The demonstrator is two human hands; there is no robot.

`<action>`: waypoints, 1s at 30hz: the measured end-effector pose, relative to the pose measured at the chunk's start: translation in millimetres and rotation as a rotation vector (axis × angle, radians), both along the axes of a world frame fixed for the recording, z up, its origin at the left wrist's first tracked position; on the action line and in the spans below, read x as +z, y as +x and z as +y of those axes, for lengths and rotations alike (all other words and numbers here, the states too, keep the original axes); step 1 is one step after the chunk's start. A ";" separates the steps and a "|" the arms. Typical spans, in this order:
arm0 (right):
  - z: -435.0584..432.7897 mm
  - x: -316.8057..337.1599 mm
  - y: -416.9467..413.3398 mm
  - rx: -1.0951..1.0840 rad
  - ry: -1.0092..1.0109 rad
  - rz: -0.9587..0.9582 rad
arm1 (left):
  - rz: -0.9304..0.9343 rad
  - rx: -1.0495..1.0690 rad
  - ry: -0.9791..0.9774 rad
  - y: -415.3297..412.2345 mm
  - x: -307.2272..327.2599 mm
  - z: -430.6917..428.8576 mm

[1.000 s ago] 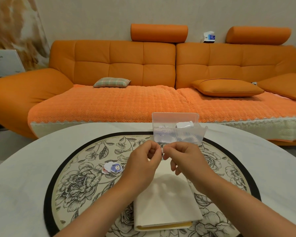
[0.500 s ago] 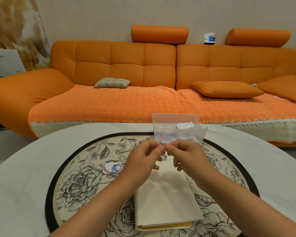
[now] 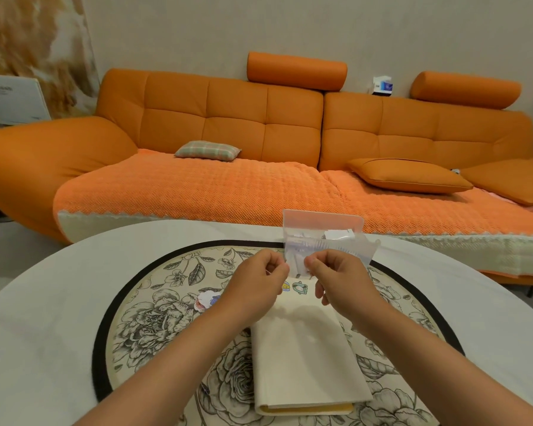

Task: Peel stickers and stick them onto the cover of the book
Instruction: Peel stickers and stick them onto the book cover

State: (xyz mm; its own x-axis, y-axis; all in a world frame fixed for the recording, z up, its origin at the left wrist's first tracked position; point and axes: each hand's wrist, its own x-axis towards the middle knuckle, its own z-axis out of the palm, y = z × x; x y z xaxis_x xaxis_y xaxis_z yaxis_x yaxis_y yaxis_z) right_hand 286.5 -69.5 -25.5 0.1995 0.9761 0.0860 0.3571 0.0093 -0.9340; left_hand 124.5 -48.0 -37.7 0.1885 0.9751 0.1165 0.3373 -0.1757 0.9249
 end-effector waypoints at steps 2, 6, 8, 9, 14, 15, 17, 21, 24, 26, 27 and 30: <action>4.4 0.2 -0.2 -0.013 0.014 -0.076 | 0.045 0.014 -0.003 -4.7 -0.4 2.3; 23.3 4.3 4.8 -0.055 0.067 -0.167 | 0.064 0.055 0.008 -11.7 1.1 8.5; 37.9 9.6 8.2 -0.093 0.094 -0.199 | 0.045 0.079 -0.002 -14.5 2.5 11.8; 46.1 12.4 10.0 -0.118 0.117 -0.249 | 0.042 0.083 -0.011 -15.4 2.9 13.3; 89.3 15.5 18.7 -0.248 0.194 -0.673 | 0.045 0.074 -0.028 -18.7 2.5 17.5; 96.0 13.8 21.0 -0.249 0.179 -0.738 | 0.050 0.072 -0.029 -18.8 2.4 17.4; 105.0 11.5 24.0 -0.225 0.144 -0.815 | 0.053 0.072 -0.029 -19.0 1.8 17.7; 101.7 14.4 22.3 -0.155 0.157 -0.796 | 0.018 0.086 -0.060 -19.4 1.6 19.0; 79.8 17.9 15.9 -0.075 0.261 -0.753 | -0.051 0.094 -0.104 -18.4 2.5 19.4; 58.7 18.4 12.7 0.031 0.309 -0.723 | -0.097 0.091 -0.138 -16.3 5.4 17.9; 47.2 18.2 11.6 0.089 0.322 -0.729 | -0.110 0.083 -0.153 -14.9 6.8 16.7; 17.3 16.0 9.5 0.191 0.371 -0.800 | -0.137 0.044 -0.195 -9.3 12.0 9.0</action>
State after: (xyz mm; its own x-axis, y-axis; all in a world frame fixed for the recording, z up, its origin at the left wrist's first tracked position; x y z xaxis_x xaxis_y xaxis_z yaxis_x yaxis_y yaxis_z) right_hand 296.0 -52.1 -9.5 -0.2179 0.8686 0.4451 0.8605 0.3861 -0.3324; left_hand 115.3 -38.9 -25.8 0.1410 0.9886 -0.0530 0.2100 0.0225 0.9775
